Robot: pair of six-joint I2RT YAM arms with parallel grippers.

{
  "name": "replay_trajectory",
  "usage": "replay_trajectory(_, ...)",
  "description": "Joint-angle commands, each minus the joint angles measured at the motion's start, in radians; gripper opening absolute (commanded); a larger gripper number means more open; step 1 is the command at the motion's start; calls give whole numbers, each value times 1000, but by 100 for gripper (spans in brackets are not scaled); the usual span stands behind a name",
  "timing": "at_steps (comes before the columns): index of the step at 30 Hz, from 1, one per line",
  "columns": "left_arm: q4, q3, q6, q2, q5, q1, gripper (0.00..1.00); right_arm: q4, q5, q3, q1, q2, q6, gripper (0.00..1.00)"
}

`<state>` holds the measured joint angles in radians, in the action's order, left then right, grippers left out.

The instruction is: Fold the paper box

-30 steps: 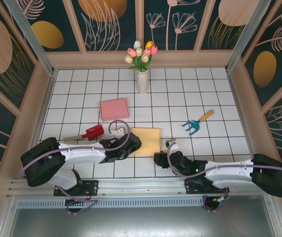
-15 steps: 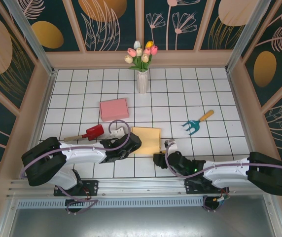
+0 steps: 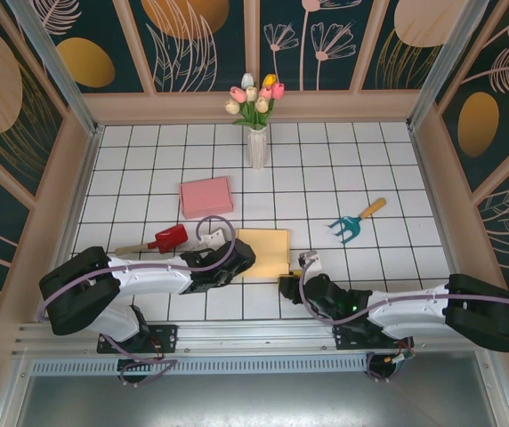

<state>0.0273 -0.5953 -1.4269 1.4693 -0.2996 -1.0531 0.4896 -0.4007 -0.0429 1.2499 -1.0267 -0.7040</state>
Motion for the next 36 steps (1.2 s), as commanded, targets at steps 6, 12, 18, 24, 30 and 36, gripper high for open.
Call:
replay_trajectory(6, -70, 28, 2, 37, -12, -2, 59, 102, -44, 67, -24, -2, 45, 38)
replay_trajectory(12, -58, 32, 6, 51, -5, -1, 58, 155, 23, 77, -60, 0, 76, 37)
replay_trajectory(18, -52, 32, 8, 52, -3, -2, 58, 165, 44, 68, -81, 0, 85, 37)
replay_trajectory(24, -42, 41, 10, 54, 1, -2, 58, 225, 68, 99, -129, -30, 106, 36)
replay_trajectory(30, -34, 37, 11, 65, 5, -2, 58, 301, 70, 114, -143, -94, 121, 36)
replay_trajectory(36, -36, 28, 14, 75, 7, -2, 57, 371, 86, 82, -144, -228, 133, 36)
